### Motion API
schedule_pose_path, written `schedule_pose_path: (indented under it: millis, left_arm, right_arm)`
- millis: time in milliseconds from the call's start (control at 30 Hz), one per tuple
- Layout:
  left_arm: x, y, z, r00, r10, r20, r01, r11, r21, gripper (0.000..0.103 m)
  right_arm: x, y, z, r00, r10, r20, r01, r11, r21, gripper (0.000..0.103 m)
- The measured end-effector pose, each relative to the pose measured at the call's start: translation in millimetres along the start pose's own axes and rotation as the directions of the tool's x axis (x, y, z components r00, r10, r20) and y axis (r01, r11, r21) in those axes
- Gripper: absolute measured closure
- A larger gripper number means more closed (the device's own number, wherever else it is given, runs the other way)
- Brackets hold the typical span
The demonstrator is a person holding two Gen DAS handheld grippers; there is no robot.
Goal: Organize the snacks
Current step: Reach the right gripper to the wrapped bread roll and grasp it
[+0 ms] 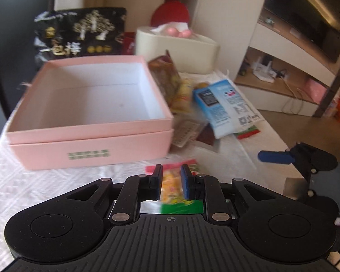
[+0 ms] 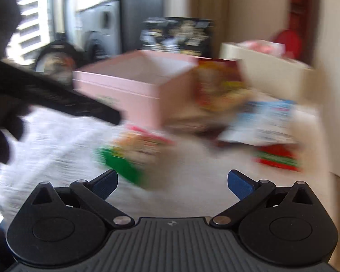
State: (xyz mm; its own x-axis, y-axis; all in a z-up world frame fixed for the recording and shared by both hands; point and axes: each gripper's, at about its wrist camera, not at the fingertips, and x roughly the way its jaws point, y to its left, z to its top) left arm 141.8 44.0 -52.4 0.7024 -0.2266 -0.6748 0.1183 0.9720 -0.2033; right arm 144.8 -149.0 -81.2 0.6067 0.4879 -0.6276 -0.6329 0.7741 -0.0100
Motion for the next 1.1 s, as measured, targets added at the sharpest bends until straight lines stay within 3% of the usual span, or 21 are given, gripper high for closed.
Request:
schedule_pose_path:
  millis: [67, 167, 233, 467, 533, 600, 700, 833, 900, 1000, 1100]
  left_arm:
    - [4, -12, 6, 0.999, -0.019, 0.032, 0.018, 0.999, 0.039, 0.083]
    - [14, -39, 20, 0.998, -0.026, 0.056, 0.017, 0.988, 0.152, 0.082]
    - [23, -48, 25, 0.998, -0.047, 0.045, 0.038, 0.981, 0.188, 0.082]
    - [20, -12, 12, 0.998, -0.06, 0.027, 0.057, 0.995, 0.085, 0.081]
    - [16, 3, 9, 0.998, -0.059, 0.027, 0.058, 0.998, 0.037, 0.081]
    - [11, 14, 7, 0.998, -0.06, 0.036, 0.059, 0.998, 0.014, 0.081]
    - [9, 26, 7, 0.996, -0.076, 0.037, 0.077, 0.997, -0.014, 0.081]
    - [9, 39, 4, 0.994, -0.104, 0.044, 0.107, 0.993, -0.051, 0.081]
    - [8, 45, 1, 0.993, -0.112, 0.049, 0.115, 0.991, -0.072, 0.081]
    - [8, 54, -2, 0.992, -0.111, 0.053, 0.116, 0.988, -0.102, 0.081]
    - [9, 60, -5, 0.992, -0.12, 0.049, 0.125, 0.985, -0.117, 0.081]
  right_arm:
    - [-2, -21, -4, 0.999, -0.047, -0.019, 0.048, 0.996, 0.073, 0.0]
    - [2, -49, -10, 0.998, -0.021, -0.065, 0.035, 0.977, 0.212, 0.0]
    - [4, -53, -13, 0.999, -0.02, -0.046, 0.03, 0.976, 0.215, 0.0]
    - [7, -56, -11, 0.996, 0.006, -0.09, 0.015, 0.973, 0.23, 0.0]
    - [9, -51, -6, 0.991, 0.023, -0.135, 0.0, 0.986, 0.165, 0.0]
    - [8, -49, 5, 0.986, 0.046, -0.16, -0.025, 0.991, 0.129, 0.007]
    - [-3, -42, 46, 1.0, -0.005, -0.025, 0.007, 0.997, 0.074, 0.011]
    - [20, -45, 123, 0.99, -0.105, 0.098, 0.097, 0.992, 0.076, 0.011]
    - [52, -56, 161, 0.987, -0.121, 0.104, 0.108, 0.987, 0.12, 0.011]
    - [110, -67, 206, 0.989, -0.119, 0.087, 0.106, 0.985, 0.139, 0.029]
    - [168, -77, 238, 0.995, -0.095, -0.006, 0.095, 0.983, 0.159, 0.03]
